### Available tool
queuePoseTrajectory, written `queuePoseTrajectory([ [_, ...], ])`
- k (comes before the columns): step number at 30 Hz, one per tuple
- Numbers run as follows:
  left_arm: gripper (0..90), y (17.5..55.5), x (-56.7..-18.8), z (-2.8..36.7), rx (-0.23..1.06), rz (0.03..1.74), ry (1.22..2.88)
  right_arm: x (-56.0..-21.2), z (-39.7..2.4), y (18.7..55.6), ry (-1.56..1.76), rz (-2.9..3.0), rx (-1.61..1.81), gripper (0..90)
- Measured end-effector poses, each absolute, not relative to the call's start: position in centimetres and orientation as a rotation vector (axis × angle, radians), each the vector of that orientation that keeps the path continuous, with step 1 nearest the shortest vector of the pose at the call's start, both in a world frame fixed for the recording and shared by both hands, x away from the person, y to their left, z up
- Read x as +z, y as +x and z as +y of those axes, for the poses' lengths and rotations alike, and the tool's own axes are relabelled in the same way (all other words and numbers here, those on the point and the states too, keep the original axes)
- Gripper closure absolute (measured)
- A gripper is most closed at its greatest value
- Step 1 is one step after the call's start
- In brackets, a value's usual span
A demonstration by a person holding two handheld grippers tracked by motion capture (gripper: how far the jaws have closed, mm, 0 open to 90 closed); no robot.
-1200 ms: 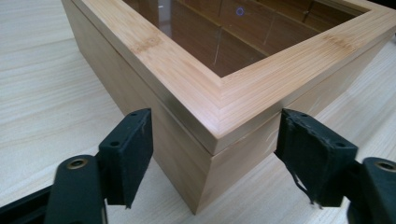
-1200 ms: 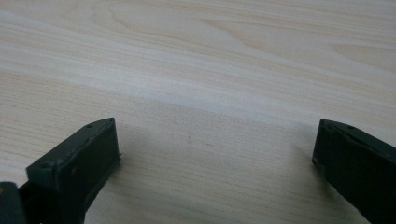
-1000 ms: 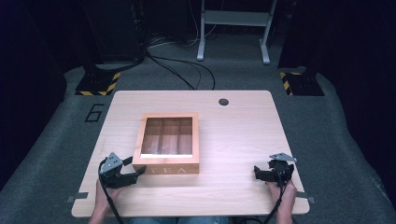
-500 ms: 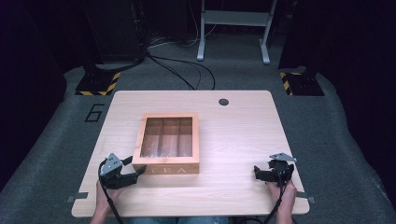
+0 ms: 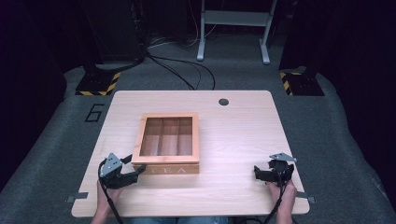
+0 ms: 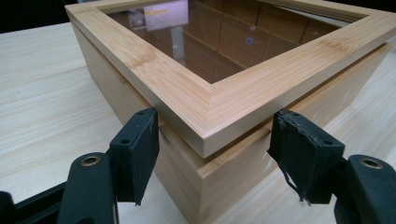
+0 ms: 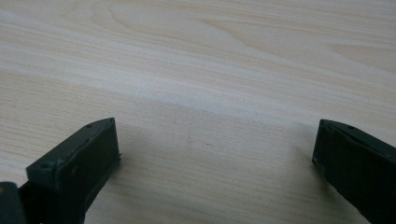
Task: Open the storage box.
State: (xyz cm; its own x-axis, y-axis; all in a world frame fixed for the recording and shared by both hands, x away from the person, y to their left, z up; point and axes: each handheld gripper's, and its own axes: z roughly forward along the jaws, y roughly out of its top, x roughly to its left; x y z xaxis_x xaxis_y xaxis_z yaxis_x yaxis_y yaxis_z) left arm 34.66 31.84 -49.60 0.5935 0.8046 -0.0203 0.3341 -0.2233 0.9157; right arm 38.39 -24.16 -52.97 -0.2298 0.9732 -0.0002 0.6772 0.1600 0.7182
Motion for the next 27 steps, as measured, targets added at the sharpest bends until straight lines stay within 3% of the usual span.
queuePoseTrajectory([
  [23,35.5,35.8,-48.9,31.3,0.689,0.96,1.743,-53.0,-24.1,38.4,1.565,1.974,0.832,0.0],
  [27,35.3,36.1,-48.0,31.3,0.77,0.935,1.738,-53.0,-24.1,38.4,1.565,1.972,0.834,0.0],
])
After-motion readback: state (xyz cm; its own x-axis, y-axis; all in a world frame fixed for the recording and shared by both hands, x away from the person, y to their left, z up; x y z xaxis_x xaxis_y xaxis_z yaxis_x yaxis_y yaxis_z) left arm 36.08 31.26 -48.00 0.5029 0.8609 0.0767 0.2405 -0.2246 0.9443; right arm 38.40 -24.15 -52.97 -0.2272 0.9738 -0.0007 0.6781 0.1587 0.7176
